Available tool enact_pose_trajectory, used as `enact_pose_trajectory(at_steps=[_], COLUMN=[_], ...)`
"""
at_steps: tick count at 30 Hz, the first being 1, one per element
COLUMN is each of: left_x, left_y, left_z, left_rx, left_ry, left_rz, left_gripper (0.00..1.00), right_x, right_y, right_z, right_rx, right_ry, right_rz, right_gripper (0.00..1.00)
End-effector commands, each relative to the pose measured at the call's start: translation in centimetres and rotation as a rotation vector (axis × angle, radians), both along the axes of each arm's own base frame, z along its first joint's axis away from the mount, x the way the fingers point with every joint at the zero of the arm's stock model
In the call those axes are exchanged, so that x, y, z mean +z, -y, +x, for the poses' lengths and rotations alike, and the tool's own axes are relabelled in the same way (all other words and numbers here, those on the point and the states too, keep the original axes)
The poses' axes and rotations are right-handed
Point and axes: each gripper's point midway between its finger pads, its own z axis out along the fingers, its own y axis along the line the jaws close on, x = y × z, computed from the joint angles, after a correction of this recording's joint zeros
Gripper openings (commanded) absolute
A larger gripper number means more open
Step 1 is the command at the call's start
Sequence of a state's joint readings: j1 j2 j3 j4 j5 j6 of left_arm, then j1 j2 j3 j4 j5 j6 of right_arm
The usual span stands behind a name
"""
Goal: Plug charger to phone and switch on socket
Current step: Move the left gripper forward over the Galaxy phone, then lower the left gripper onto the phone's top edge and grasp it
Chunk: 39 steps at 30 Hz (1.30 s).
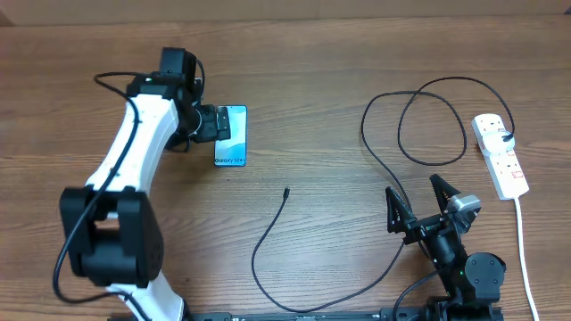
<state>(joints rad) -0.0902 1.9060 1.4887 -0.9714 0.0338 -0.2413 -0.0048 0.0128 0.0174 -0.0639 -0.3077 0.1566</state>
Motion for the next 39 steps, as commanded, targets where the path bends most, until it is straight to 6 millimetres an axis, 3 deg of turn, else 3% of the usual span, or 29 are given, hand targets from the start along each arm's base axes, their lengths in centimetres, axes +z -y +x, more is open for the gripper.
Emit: enact_pose_trajectory(at_steps=[1,7,13,20,25,33,39], left_x=[-2.2,-5.8,-7.6,-7.5,-7.0,-7.3,-7.9], left_y=[0.3,1.3,2.4,2.9,4.7,6.2,4.4], left_z=[0.5,1.0,1.0,2.5,3.8,4.0,3.4], left_rx=[0.008,-0.027,-0.08,-0.148,-0.168,-0.206,-0.113], left_ry=[-0.04,-0.082,-0.108,-0.043,0.019,0.035,0.005], left_rz=[0.023,-0.023,-0.077,-0.089,-0.184,-0.163,0.006], left_gripper=[1.0,0.99,1.0,0.99,1.0,1.0,1.0], right_x=[-0.1,-0.1,-0.1,-0.1,-0.1,-0.1,-0.1], right_y=[-0.1,-0.1,-0.1,-0.1,-0.1,-0.1,-0.1], right_z=[0.0,0.0,0.0,0.0,0.0,0.0,0.0], right_rx=[0.006,0.006,0.006,0.006,0.006,0.006,0.006], right_ry=[0.006,0.006,0.006,0.006,0.006,0.006,0.006], right_rz=[0.0,0.0,0.0,0.0,0.0,0.0,0.0], right_gripper=[1.0,1.0,1.0,1.0,1.0,1.0,1.0])
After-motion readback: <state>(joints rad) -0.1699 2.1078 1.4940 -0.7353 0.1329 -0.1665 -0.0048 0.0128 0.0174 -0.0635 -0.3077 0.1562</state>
